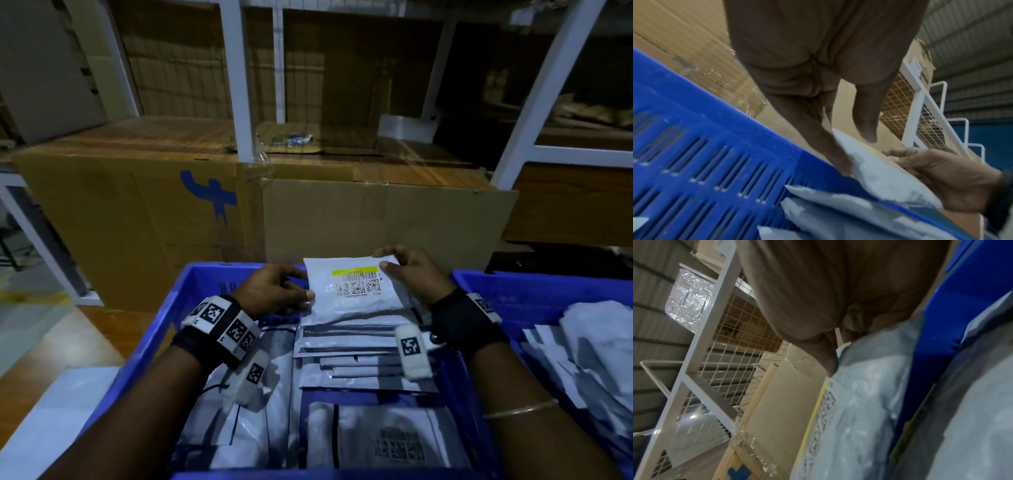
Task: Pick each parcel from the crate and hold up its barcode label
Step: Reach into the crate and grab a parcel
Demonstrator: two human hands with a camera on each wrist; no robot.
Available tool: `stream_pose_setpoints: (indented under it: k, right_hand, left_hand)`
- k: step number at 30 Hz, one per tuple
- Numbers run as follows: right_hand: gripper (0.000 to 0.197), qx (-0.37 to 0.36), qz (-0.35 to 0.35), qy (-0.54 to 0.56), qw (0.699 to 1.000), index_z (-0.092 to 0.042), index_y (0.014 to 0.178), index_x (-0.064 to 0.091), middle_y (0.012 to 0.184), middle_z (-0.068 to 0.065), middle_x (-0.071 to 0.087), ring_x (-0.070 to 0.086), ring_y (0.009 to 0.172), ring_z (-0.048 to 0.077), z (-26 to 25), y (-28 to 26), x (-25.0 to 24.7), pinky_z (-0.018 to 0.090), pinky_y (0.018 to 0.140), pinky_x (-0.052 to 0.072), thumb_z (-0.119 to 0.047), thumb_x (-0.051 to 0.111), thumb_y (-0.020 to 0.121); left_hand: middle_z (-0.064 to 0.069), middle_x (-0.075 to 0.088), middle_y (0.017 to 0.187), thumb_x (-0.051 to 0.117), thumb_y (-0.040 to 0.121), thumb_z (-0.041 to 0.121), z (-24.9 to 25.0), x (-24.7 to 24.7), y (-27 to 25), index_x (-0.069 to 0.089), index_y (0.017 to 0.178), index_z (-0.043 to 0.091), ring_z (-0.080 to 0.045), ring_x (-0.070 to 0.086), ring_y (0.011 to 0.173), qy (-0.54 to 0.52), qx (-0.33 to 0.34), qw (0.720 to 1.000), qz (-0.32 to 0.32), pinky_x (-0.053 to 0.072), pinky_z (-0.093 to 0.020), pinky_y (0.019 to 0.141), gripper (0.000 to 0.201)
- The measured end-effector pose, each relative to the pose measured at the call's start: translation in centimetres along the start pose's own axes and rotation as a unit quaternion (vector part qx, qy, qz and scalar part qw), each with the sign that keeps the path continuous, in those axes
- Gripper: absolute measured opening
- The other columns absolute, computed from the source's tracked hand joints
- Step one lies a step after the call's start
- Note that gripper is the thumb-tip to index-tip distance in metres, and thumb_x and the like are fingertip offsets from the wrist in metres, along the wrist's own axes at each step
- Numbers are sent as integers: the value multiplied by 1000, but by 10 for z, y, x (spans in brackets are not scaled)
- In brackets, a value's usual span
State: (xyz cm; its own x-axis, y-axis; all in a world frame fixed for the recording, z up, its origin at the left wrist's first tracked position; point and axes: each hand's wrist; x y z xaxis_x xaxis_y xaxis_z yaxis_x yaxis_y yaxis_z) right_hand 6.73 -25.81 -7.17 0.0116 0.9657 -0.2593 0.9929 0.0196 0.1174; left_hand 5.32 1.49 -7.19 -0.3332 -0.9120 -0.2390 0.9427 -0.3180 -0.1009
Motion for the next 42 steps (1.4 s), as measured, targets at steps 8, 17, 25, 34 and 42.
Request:
stream_pose_setpoints:
  k: [8,17,25,34,42]
  right_hand:
    - [6,2,-19,-246,969,-17,85,66,71,3,62,55,69,13,9,-2,-13,29,70,43,-22,69,83]
    - [23,-53,-18,-423,904,-25,95,73,98,5,58,54,93,17,3,-4,-15,29,84,42,-37,78,75]
    - [35,-44,-117,-437,891,-36,93,74,104,-6,66,61,101,14,-5,-10,4,34,90,48,-54,82,63]
    - [34,-44,-123,-442,887,-30,102,73,103,-7,67,59,95,10,-11,-13,1,28,85,48,-39,83,71]
    - [31,-34,-141,-443,885,-29,96,74,97,-9,66,61,93,10,-12,-14,5,28,84,50,-38,84,68]
  left_hand:
    - [-12,73,90,70,85,7,-2,10,-1,49,131,1,-8,69,74,39,-16,995,-85,55,-32,73,51]
    - [-2,74,100,81,75,33,-1,14,-6,57,127,12,-20,69,101,90,-12,989,-115,51,-48,97,61]
    - [-2,70,110,85,52,47,-2,18,-6,61,115,33,-20,67,105,62,-4,989,-132,47,-58,97,68]
    - [-2,68,115,84,67,32,-2,20,-5,61,118,29,-18,67,107,51,5,990,-134,48,-52,99,56]
    - [-10,69,115,73,84,12,-5,19,-1,61,119,20,-15,66,105,74,35,990,-118,52,-33,96,38]
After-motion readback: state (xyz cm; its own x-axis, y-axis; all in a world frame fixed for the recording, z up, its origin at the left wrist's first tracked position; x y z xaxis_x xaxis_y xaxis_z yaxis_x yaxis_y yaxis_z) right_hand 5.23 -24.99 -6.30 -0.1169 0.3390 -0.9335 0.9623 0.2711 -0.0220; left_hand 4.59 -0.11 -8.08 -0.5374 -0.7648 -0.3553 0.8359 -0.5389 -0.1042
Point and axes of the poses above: each hand's wrist, its own y-axis towards the middle knuckle, its own x-axis out of the palm, z = x × y
